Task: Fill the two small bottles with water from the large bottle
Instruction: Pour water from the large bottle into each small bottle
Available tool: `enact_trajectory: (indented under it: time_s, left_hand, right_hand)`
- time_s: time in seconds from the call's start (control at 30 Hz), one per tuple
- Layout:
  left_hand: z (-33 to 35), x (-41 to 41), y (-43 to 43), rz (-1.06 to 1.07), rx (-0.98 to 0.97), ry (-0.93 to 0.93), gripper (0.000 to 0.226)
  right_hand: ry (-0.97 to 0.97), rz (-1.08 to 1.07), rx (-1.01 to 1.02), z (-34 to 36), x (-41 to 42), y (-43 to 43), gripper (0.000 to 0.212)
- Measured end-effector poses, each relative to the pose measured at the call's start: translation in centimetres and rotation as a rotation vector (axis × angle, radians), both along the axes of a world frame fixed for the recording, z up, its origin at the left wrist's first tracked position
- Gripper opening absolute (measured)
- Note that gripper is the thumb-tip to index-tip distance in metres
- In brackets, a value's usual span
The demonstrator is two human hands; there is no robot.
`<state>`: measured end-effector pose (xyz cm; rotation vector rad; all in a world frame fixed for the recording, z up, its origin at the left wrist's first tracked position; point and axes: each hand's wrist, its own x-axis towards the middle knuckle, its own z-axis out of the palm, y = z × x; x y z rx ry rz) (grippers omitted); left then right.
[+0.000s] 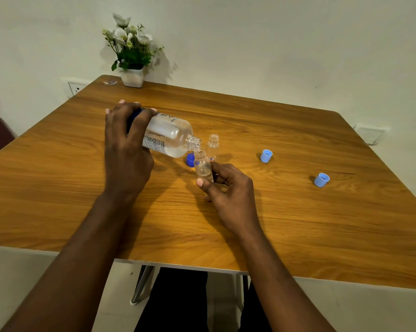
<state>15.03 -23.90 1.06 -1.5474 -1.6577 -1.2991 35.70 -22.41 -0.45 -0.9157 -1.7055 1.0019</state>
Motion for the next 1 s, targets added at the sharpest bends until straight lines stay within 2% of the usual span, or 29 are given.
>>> enact_trajectory:
  time_s: [1.0]
  left_hand:
    - [0.05,0.02,-0.04,0.005,-0.011,-0.009,0.053]
  right_hand:
    - [0.026,0.012,0.003,-0.15,-0.05,0.04,0.034]
